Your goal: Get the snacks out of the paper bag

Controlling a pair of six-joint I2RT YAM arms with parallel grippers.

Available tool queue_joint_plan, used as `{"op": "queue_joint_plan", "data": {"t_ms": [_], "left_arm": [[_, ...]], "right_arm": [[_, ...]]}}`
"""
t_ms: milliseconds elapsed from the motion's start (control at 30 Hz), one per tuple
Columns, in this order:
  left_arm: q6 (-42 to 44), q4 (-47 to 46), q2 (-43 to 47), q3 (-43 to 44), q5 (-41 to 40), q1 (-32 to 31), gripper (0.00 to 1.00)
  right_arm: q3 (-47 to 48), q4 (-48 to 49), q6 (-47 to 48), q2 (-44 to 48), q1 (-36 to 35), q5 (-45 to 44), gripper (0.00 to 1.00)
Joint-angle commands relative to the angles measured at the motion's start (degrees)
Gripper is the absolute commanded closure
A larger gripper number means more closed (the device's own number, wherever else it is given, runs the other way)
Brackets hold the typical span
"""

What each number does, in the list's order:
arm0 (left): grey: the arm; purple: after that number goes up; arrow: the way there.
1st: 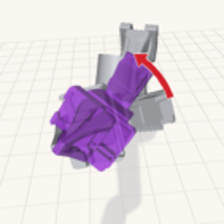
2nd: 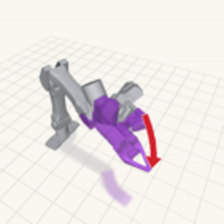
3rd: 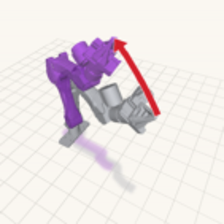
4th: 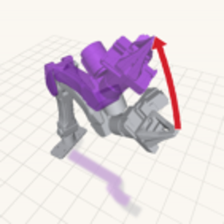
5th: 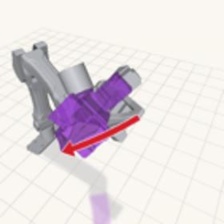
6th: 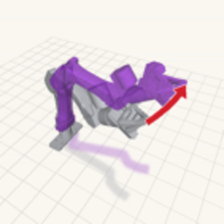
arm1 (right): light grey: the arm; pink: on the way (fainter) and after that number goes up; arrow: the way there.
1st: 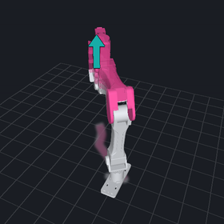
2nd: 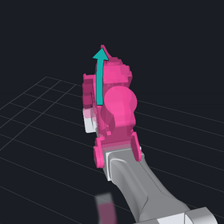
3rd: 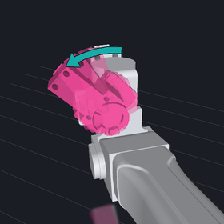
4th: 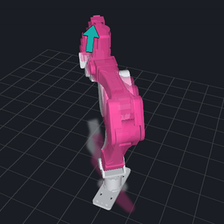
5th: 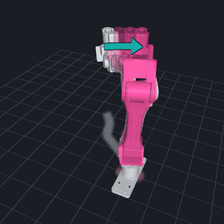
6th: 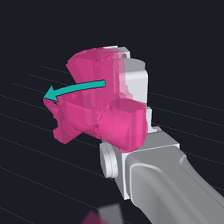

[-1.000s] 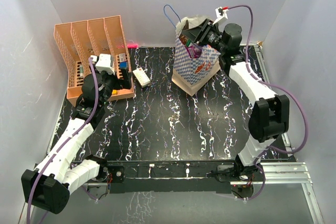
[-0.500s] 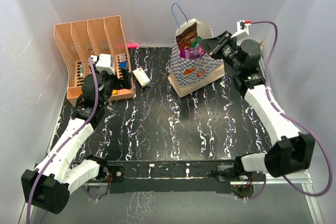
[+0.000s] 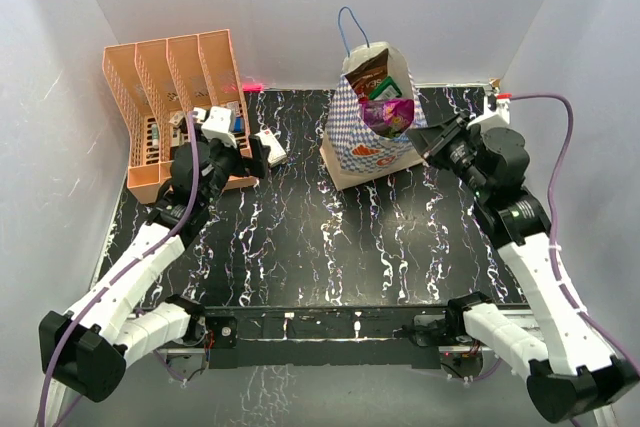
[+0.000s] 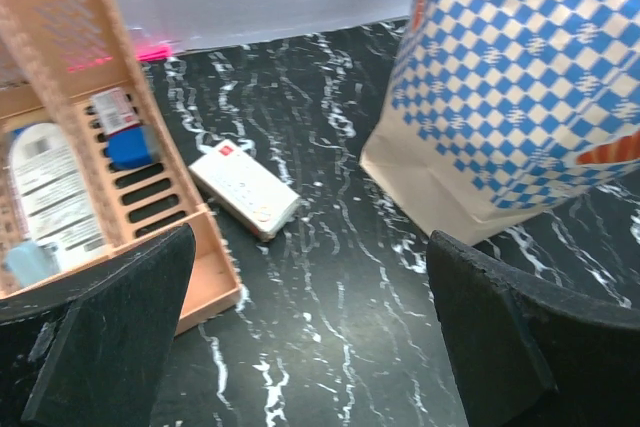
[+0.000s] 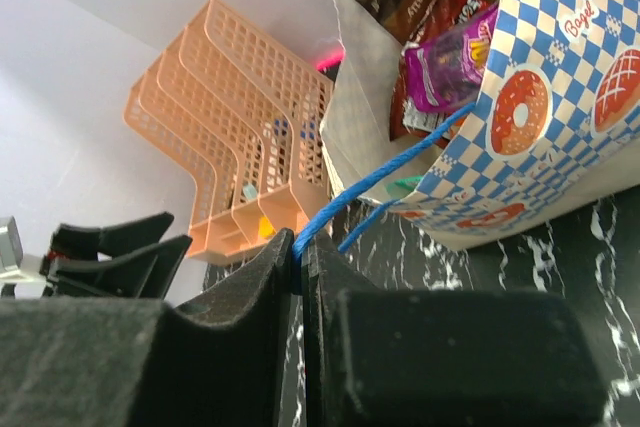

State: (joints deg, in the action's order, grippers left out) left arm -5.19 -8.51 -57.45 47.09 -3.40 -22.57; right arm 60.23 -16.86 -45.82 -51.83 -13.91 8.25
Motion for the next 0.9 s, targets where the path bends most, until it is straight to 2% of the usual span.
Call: {"op": "queue_joint_plan", "data": {"t_ms": [0,200,400,633,733,867], "left_arm": [[-3.19,0.21,-0.24,2.51,1.53,-3.03,0.02],[-19.68,5.72,-2.75,10.79,10.14,-3.12,0.02],[-36.20,-1.81,-9.90,14.83,18.80,-3.20,0.03],[-42.94,-7.32,-26.50,26.02,19.73,-6.54,0.08],[-43.81,-8.78,-32.87,31.14,16.98,-8.49,0.10],[-45.45,-8.83,-42.02,38.56,15.01,-9.75,0.20]], "right_arm": [[3.25,-7.05,4.46,7.84,-3.62,-6.51,0.89],[7.73,-18.51,10.10,14.79,-10.13,-17.21,0.88],[10.26,-25.05,14.90,20.46,-16.33,-24.85,0.88],[11.33,-27.19,17.87,25.41,-18.98,-26.36,0.89],[9.91,-26.91,16.42,27.24,-18.99,-26.73,0.89],[6.80,-24.16,14.55,30.05,-19.02,-27.63,0.89]]}}
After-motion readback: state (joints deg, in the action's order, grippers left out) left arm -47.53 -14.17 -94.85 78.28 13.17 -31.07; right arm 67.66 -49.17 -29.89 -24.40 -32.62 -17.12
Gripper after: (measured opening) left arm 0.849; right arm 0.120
